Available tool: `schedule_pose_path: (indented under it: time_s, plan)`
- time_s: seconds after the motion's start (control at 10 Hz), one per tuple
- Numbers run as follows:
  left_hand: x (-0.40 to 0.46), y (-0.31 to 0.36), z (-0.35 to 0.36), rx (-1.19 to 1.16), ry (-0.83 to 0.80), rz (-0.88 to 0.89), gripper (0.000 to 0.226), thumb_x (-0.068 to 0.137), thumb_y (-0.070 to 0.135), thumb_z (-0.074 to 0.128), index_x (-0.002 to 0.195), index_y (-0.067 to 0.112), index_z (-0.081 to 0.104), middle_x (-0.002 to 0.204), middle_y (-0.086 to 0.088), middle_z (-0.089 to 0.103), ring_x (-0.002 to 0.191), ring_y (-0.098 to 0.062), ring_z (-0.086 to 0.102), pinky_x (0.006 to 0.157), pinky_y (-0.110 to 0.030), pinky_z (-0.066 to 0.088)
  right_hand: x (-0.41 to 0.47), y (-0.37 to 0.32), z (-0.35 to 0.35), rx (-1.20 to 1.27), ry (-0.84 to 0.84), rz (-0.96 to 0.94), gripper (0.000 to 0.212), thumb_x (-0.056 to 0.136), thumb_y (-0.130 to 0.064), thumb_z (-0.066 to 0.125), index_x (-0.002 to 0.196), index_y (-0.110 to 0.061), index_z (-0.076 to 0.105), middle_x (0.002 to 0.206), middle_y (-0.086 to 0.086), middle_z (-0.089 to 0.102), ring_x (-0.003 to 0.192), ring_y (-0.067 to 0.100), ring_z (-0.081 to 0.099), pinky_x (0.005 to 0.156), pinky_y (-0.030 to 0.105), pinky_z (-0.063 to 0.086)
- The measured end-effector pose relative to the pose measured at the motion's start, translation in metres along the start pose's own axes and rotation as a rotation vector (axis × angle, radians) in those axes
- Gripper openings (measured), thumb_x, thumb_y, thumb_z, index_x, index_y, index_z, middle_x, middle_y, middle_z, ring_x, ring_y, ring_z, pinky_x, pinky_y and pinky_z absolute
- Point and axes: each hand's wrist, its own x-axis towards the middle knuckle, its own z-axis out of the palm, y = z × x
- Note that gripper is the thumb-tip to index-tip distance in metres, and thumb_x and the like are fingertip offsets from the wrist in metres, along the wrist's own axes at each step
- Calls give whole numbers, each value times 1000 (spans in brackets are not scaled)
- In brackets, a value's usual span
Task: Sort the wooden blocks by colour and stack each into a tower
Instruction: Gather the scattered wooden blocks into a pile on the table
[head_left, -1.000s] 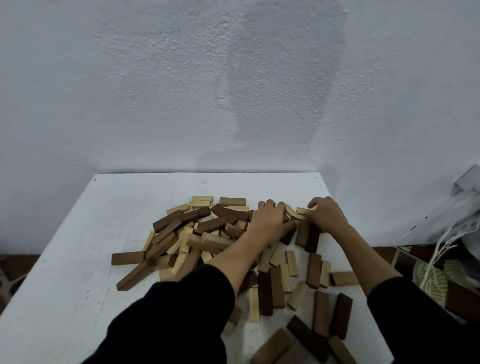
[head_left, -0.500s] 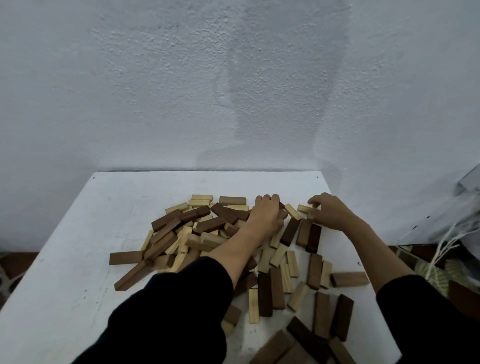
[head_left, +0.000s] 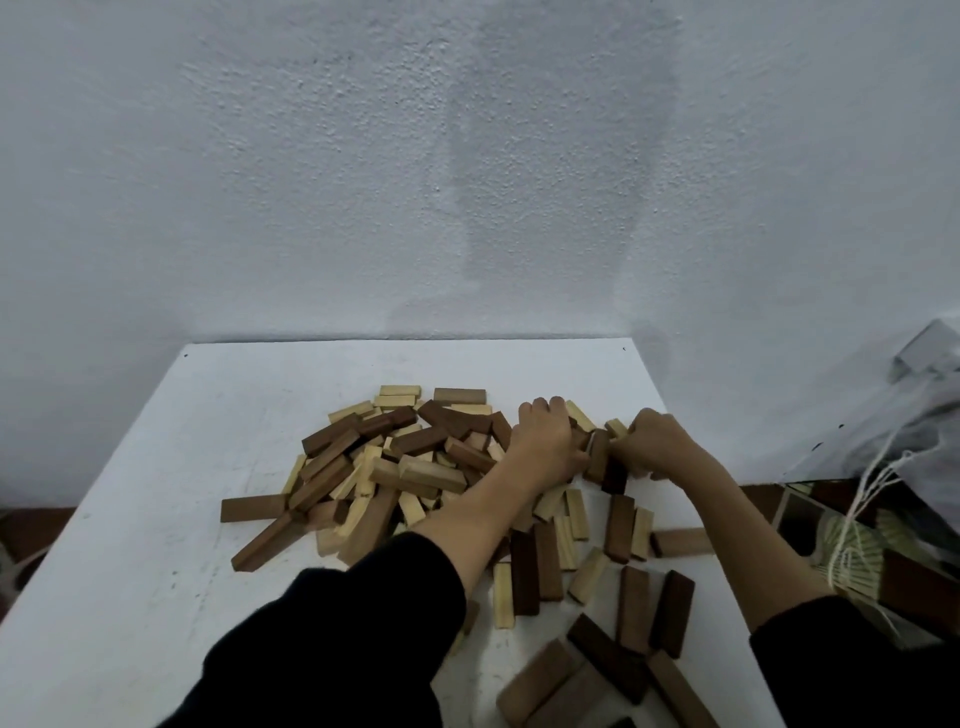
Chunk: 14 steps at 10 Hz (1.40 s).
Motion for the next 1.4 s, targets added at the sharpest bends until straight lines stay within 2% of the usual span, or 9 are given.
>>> schedule_pose_path:
  time_s: [0.1,0.2,0.5,0.7,1.0,1.1,1.2,1.3,1.4]
  plan:
    - [-5,0,9,107,12,24,63,92,35,56,135,-2,31,131,-20,38,122,-34,34,96,-41,36,-6,-3,18,29,1,128,53,92,-35,54,128,-2,35,131,17,34,113,35,48,74,37,51]
    - [-6,-2,10,184,-19,48,70,90,30,59,140,-3,24,135,-21,33,124,-35,32,97,-39,34,-5,-4,30,-97,36,55,57,93,-42,49,133,-5,33,134,15,31,127,33,31,94,41,40]
    - [0,-3,16,253,-68,58,63,93,13,48,145,-3,17,137,-26,30,125,-39,31,100,-43,34,-15,-18,37,-226,90,1,44,97,-22,38,132,3,29,131,19,32,122,35,33,99,36,34]
    - [1,-3,9,105,-34,41,62,93,18,50,145,2,19,134,-24,31,122,-38,32,96,-42,32,-10,-18,40,-258,68,-1,41,99,-24,33,136,-6,35,129,17,32,121,35,30,100,37,33]
    - [-10,7,-44,-69,204,56,69,93,24,54,148,6,17,133,-22,30,120,-36,31,94,-39,32,-22,-58,2,-82,173,-111,35,99,-20,33,126,-1,44,132,27,35,122,36,34,86,38,30]
    - [-21,-1,-74,-128,305,63,69,92,25,56,148,7,19,130,-23,33,119,-37,33,95,-40,33,-49,-90,-10,-182,206,-311,16,96,-6,33,104,-6,46,120,19,44,102,27,45,71,31,24]
    - [-44,-27,-96,-120,371,54,69,91,23,57,147,6,20,127,-23,36,118,-38,33,93,-38,32,-66,-118,5,13,368,-497,20,93,0,31,100,-2,50,99,18,43,79,15,46,63,31,34]
    - [-73,-61,-107,-106,375,-15,70,93,23,54,149,6,16,127,-23,34,117,-36,33,97,-39,31,-82,-137,37,-20,168,-532,20,94,-3,28,101,0,47,105,22,41,102,35,39,85,44,38]
    - [-100,-89,-111,-125,385,-88,67,92,22,53,148,7,20,124,-21,35,117,-34,33,98,-42,33,-97,-149,62,-13,111,-497,35,97,-24,34,118,2,41,119,20,38,110,35,40,92,44,39]
